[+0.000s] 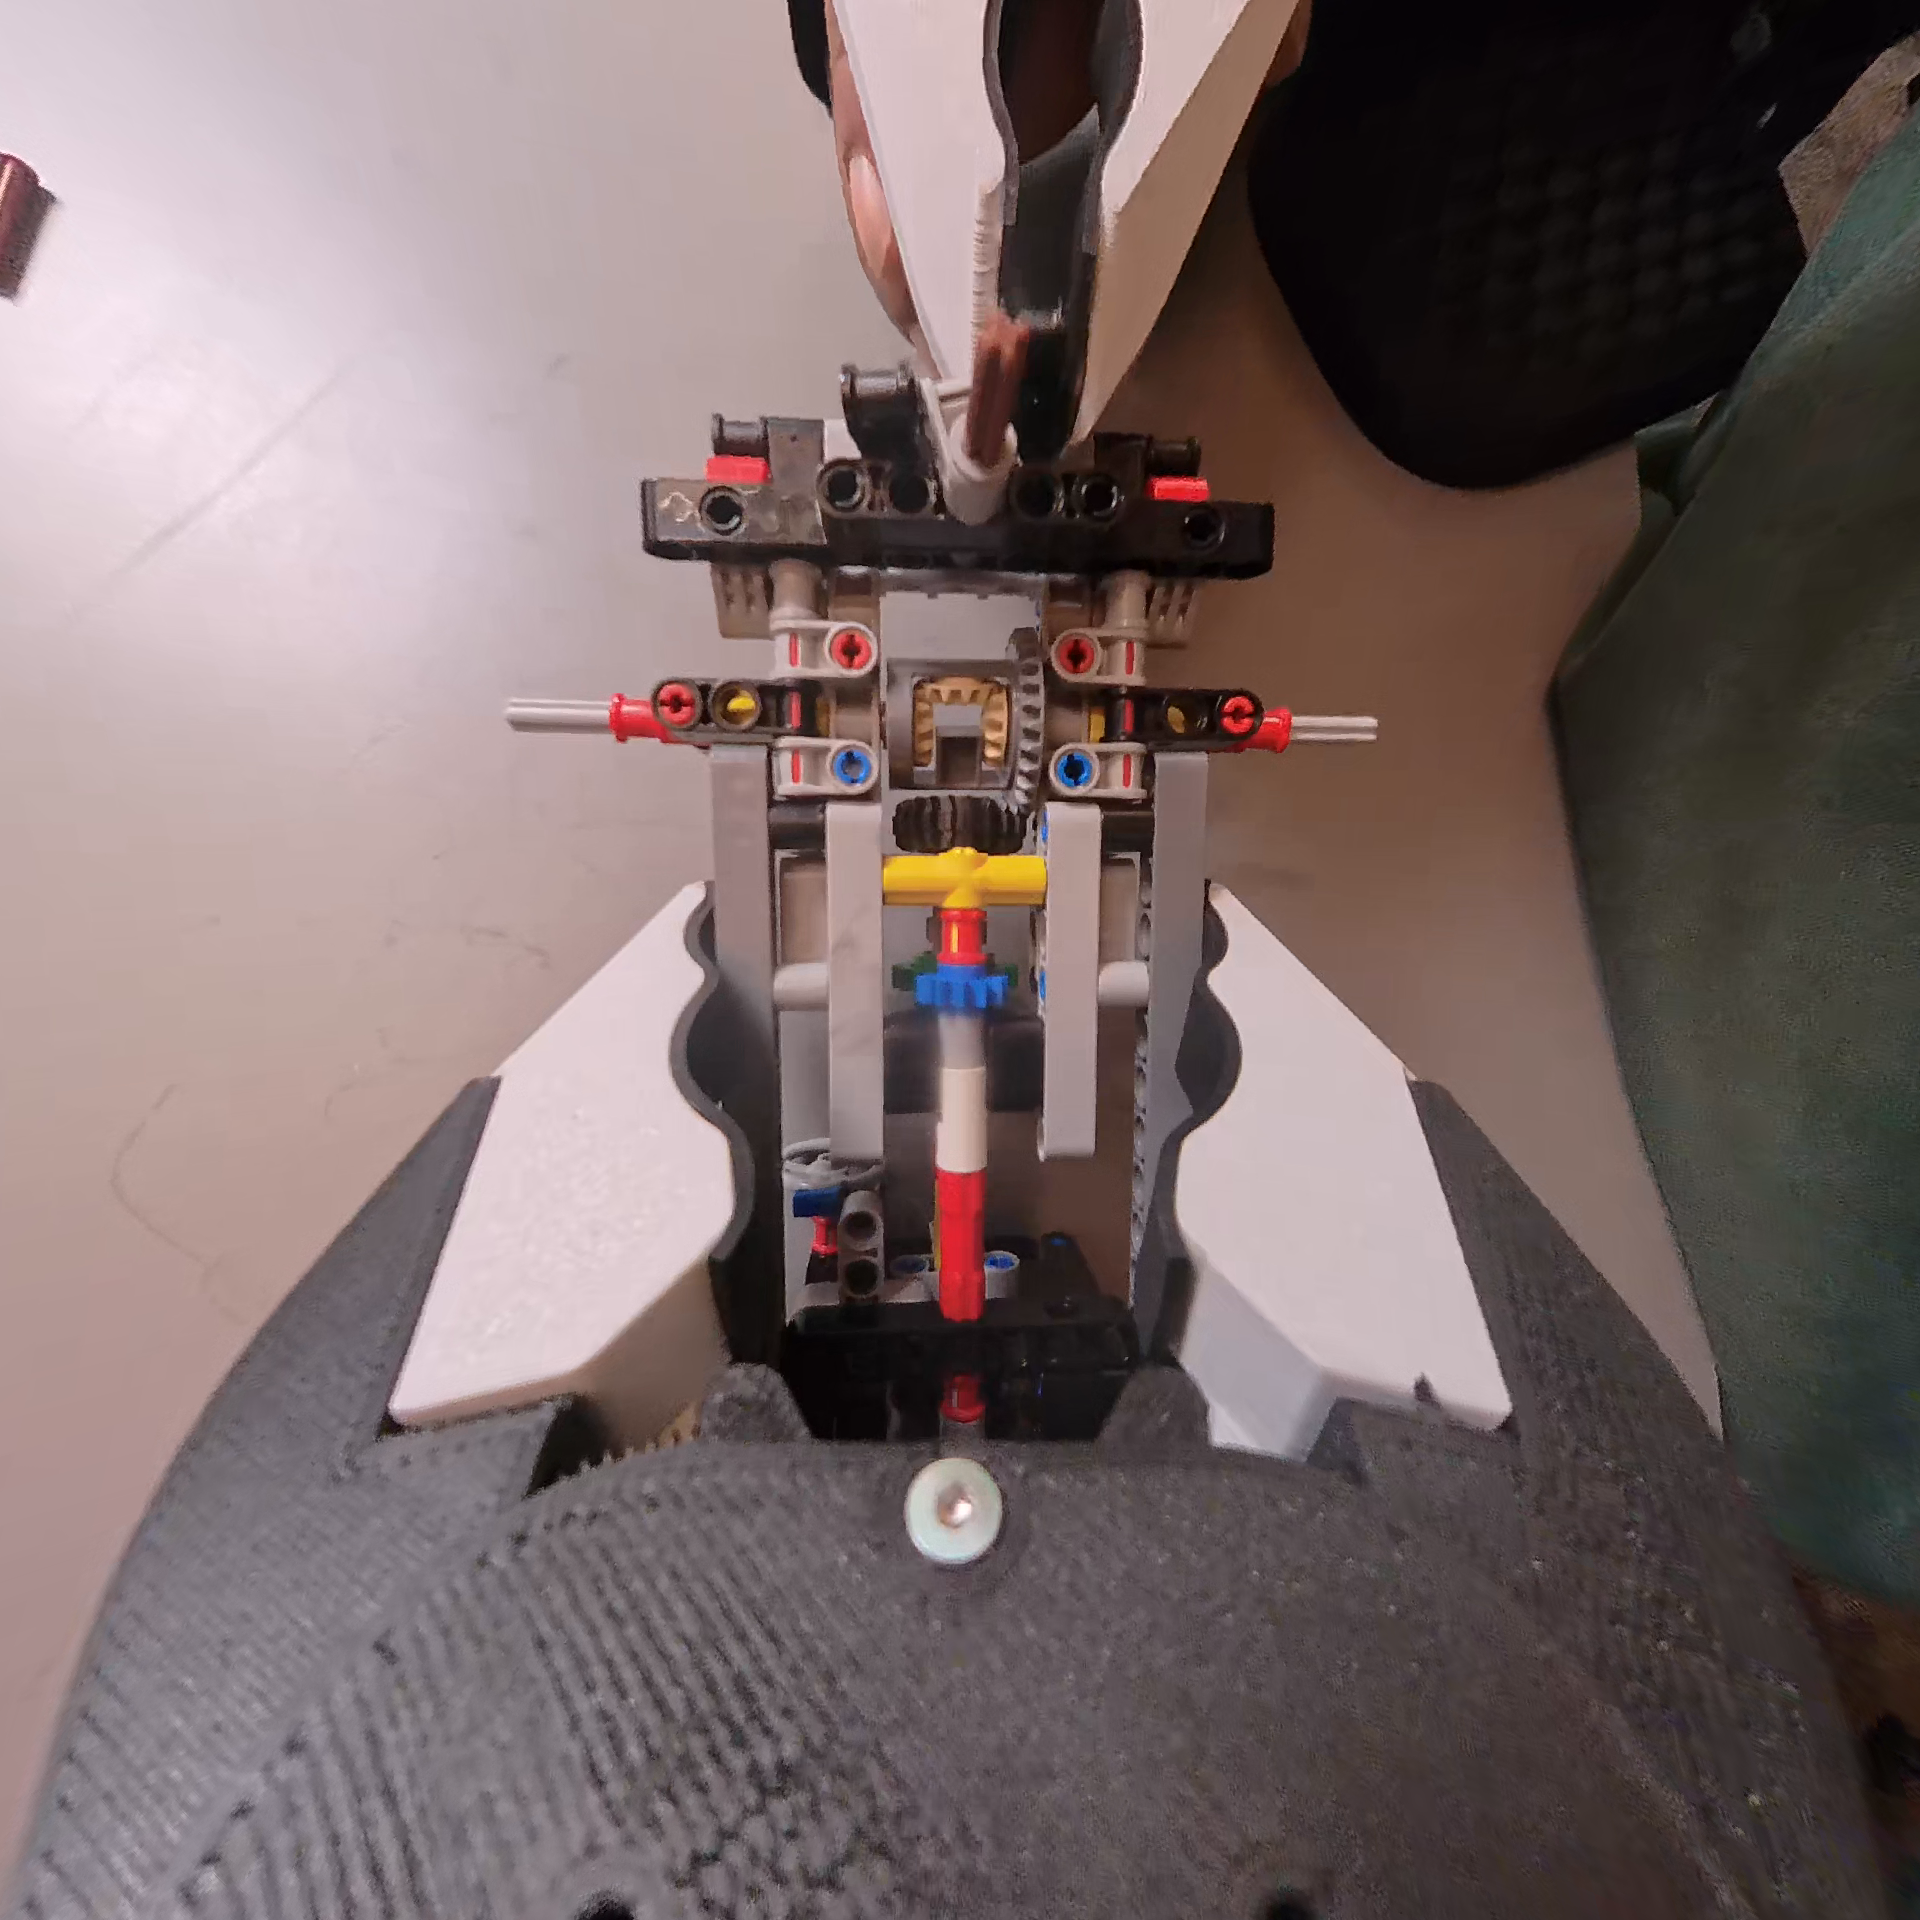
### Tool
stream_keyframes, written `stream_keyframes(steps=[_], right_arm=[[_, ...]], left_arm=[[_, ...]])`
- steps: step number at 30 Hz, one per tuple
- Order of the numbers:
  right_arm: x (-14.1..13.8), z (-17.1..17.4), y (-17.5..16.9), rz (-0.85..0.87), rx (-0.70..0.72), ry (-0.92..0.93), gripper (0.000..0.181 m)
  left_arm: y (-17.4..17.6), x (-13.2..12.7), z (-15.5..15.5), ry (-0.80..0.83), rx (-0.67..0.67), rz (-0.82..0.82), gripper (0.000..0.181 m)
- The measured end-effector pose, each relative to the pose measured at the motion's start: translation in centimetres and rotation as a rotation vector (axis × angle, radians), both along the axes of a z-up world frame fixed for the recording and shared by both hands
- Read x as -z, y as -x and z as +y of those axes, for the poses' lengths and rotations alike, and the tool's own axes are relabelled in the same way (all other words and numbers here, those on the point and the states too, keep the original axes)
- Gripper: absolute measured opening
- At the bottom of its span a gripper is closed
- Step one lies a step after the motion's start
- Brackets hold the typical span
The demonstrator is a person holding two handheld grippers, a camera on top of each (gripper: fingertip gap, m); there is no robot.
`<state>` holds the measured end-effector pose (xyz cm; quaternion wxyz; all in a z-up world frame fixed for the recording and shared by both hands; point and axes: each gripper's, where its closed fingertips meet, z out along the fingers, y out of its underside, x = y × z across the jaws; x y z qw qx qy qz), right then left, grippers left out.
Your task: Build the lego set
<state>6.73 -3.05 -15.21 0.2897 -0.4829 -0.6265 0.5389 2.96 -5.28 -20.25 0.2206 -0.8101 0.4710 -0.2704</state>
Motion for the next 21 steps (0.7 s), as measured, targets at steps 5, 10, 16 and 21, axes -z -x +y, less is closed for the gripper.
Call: stream_keyframes(steps=[5,10,16,21], right_arm=[[0.3,-0.2,-0.17,-0.032,-0.015,0.001,0.004],[0.47,-0.6,-0.42,-0.044,-0.042,-0.03,0.004],[0.54,-0.66,-0.6,-0.065,-0.048,-0.056,0.004],[0.24,-0.43,-0.57,-0.06,-0.04,-0.027,0.004]], left_arm=[[-0.07,0.15,-0.09,-0.019,0.009,0.024,0.087],[-0.19,0.3,-0.3,-0.045,0.032,0.059,0.086],[-0.33,0.36,-0.31,-0.052,0.038,0.073,0.086],[-0.43,0.12,-0.19,-0.038,0.034,0.036,0.086]])
